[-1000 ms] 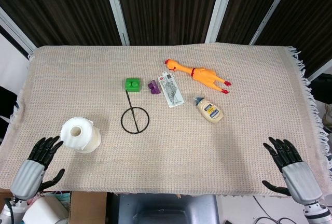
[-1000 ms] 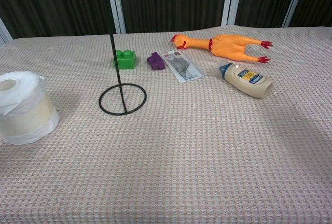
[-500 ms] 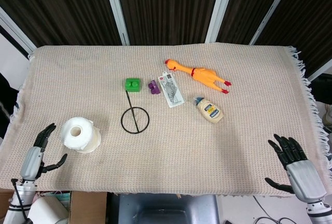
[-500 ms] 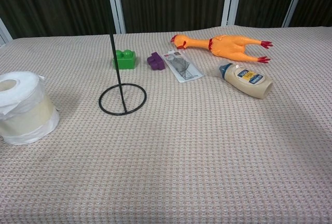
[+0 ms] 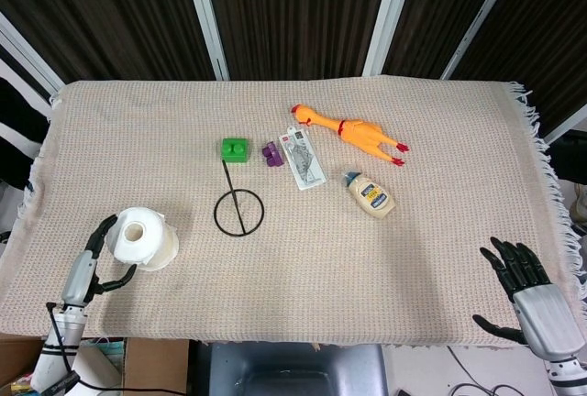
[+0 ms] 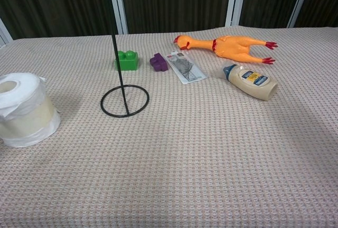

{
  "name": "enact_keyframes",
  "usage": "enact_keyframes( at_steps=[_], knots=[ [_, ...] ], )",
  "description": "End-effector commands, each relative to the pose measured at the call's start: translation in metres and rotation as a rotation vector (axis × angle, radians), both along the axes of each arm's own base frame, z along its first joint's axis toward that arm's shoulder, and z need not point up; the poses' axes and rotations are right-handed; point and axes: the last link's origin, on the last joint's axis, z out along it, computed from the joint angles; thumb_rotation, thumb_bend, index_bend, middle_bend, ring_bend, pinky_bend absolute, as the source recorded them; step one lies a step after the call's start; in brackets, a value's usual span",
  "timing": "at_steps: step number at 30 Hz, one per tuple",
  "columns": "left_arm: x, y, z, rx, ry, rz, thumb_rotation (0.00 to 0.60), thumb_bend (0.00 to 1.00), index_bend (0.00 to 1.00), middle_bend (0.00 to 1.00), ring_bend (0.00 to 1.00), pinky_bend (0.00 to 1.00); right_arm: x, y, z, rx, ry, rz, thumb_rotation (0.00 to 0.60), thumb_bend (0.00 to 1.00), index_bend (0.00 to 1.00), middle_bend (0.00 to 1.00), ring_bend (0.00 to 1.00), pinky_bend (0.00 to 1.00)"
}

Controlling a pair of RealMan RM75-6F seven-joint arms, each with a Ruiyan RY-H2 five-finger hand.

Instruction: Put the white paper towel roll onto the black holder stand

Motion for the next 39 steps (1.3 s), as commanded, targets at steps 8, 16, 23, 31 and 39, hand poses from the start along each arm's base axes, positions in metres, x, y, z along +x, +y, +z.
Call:
enact_keyframes(
  at_steps=[8, 16, 23, 31, 39],
  knots=[
    [0.013, 0.021, -0.021, -0.069, -0.142, 0.019, 0.6, 0.32, 0.0, 0.0, 0.0, 0.05, -0.001, -0.001, 0.0, 0.002, 0.003, -0.004, 0.6, 0.0, 0.0, 0.0, 0.0, 0.0],
    [0.016, 0.036, -0.027, -0.124, -0.185, 0.041, 0.6, 0.36, 0.09, 0.16, 0.22, 0.54, -0.001, -0.001, 0.001, 0.0, 0.002, -0.008, 0.6, 0.0, 0.0, 0.0, 0.0, 0.0],
    [0.023, 0.044, -0.02, -0.074, -0.302, 0.084, 0.6, 0.75, 0.71, 0.82, 0.8, 1.0, -0.001, -0.001, 0.002, 0.003, 0.001, -0.007, 0.6, 0.0, 0.0, 0.0, 0.0, 0.0],
    [0.056, 0.039, 0.025, 0.207, -0.451, -0.052, 0.6, 0.81, 0.74, 0.86, 0.85, 1.0, -0.001, 0.003, 0.005, 0.007, -0.009, -0.001, 0.6, 0.0, 0.0, 0.0, 0.0, 0.0],
    [0.134, 0.041, 0.08, 0.417, -0.607, -0.255, 0.6, 0.79, 0.74, 0.86, 0.84, 1.0, 0.0, 0.004, 0.006, 0.018, -0.016, 0.004, 0.6, 0.0, 0.0, 0.0, 0.0, 0.0]
  ],
)
